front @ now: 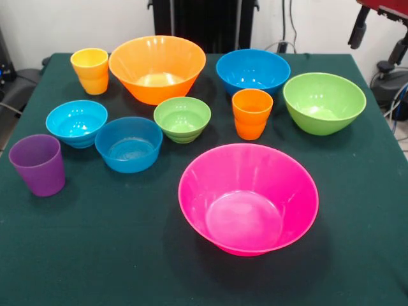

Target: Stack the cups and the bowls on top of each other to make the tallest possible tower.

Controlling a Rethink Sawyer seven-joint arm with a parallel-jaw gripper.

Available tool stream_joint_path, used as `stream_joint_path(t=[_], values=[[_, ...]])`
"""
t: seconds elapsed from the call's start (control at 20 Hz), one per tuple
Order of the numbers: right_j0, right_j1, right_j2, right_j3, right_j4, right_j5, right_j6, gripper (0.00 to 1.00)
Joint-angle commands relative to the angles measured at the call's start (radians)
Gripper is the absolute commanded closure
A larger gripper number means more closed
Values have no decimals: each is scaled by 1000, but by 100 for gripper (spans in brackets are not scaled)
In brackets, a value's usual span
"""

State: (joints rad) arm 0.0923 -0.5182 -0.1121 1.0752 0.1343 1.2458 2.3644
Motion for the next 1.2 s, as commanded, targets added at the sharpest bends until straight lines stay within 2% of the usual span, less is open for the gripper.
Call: stream_joint_path(t=[0.05,0.3,0.95,1.2], values=[[-21,-94,80,117,-100,-217,-180,0],[-26,-102,87,128,-106,-221,-173,0],[-70,-182,80,261,-148,-258,-217,0],[-86,-202,86,331,-169,-327,-202,0]])
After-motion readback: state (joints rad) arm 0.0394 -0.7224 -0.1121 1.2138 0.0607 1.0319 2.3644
